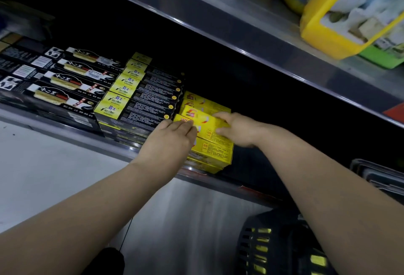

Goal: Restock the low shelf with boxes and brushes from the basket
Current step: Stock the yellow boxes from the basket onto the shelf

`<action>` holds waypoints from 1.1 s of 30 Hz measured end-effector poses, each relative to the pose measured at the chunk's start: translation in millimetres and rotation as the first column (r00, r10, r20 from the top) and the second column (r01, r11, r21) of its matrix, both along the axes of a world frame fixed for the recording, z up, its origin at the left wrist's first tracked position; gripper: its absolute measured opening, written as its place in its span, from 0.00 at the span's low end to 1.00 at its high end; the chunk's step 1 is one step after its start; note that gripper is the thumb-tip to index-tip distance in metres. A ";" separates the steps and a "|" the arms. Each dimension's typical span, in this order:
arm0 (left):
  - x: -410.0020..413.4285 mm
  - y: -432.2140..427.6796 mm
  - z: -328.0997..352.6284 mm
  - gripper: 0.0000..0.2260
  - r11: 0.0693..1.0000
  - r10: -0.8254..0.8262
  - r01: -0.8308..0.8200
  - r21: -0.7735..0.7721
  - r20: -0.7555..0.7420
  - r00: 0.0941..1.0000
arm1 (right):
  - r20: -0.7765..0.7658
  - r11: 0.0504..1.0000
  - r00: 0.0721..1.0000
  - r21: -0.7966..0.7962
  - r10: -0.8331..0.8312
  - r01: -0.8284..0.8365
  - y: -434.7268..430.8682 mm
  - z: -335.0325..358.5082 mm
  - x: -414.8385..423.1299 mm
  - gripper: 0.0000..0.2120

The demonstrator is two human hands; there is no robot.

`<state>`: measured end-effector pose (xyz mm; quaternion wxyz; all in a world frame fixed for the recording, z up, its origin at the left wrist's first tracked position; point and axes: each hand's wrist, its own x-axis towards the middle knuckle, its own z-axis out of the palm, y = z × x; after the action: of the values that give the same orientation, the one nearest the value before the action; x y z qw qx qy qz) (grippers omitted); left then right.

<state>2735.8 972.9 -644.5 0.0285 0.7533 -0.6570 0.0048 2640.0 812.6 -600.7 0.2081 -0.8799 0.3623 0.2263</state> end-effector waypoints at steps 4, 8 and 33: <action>3.0 2.7 -1.7 0.24 0.985 -0.009 0.006 -0.174 -0.018 1.000 | -0.022 0.998 1.000 0.064 0.018 -0.017 3.3 -0.2 1.3 0.34; 2.0 1.8 -3.0 0.24 0.984 -0.006 -0.002 -0.179 -0.042 0.999 | -0.017 0.998 0.999 0.051 0.027 -0.027 2.8 2.1 0.0 0.36; -202.9 6.3 201.5 0.13 0.870 -0.481 0.489 -0.061 -0.325 0.814 | 0.365 0.875 0.796 0.218 -0.483 0.431 90.6 139.1 -340.8 0.09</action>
<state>2532.9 979.2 -442.9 0.1287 0.5514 -0.8128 -0.1371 2299.2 903.2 -461.6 0.3817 -0.7788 0.4978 0.0022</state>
